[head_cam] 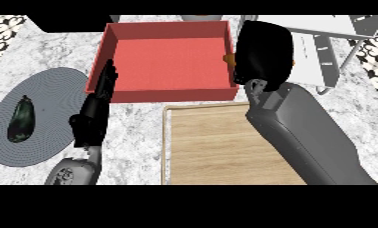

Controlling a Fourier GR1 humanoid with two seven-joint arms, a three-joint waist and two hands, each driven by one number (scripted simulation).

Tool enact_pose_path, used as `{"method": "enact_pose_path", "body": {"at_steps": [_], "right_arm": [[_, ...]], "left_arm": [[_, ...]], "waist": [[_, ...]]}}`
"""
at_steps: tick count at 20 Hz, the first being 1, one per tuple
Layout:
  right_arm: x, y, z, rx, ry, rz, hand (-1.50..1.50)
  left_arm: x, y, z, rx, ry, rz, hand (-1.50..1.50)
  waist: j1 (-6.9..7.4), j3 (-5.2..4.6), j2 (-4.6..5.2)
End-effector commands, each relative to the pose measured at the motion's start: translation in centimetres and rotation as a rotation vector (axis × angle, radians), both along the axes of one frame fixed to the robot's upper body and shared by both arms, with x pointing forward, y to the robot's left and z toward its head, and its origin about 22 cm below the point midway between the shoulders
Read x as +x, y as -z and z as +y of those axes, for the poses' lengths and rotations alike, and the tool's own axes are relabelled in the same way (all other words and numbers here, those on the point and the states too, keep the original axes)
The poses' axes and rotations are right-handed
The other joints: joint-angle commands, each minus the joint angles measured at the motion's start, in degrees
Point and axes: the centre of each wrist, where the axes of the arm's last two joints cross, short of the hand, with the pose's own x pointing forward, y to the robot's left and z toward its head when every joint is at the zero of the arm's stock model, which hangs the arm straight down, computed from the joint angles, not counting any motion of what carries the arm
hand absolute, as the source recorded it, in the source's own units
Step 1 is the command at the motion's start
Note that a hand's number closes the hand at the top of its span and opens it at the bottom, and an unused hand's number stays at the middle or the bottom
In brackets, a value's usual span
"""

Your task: Pick the croissant from the tray and place it in the tiered basket

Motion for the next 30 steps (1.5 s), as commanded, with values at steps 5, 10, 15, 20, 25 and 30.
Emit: {"method": "enact_pose_path", "body": {"at_steps": [5, 10, 15, 20, 25, 30], "right_arm": [[-0.7, -8.8, -1.6, -0.003, 0.229, -0.042, 1.5], [0.2, -12.3, -2.0, 0.189, 0.208, -0.09, 1.5], [2.1, -12.5, -3.6, 0.204, 0.21, -0.097, 1.5], [4.9, -12.4, -2.8, 0.195, 0.259, -0.138, 1.5], [7.2, -10.3, -9.2, 0.121, 0.293, -0.134, 1.5], [8.2, -13.1, -11.3, 0.075, 0.301, -0.114, 1.5]], "left_arm": [[-0.7, -1.1, 0.8, -0.009, 0.004, -0.006, 0.0], [-0.2, -1.0, 0.3, -0.016, 0.037, 0.003, 0.0], [0.9, 0.8, -0.5, 0.01, 0.025, 0.004, 0.0], [1.3, -1.2, -0.3, -0.003, 0.033, -0.019, 0.0], [0.8, -0.5, 0.1, -0.001, 0.022, -0.021, 0.0], [0.4, -1.9, 0.7, -0.009, 0.013, -0.027, 0.0]], "waist": [[0.25, 0.0, -0.2], [1.07, 0.03, 0.3], [0.86, 0.04, 0.71], [1.72, 0.04, 0.83], [1.41, 0.08, 0.85], [1.63, 0.07, 0.77]]}}
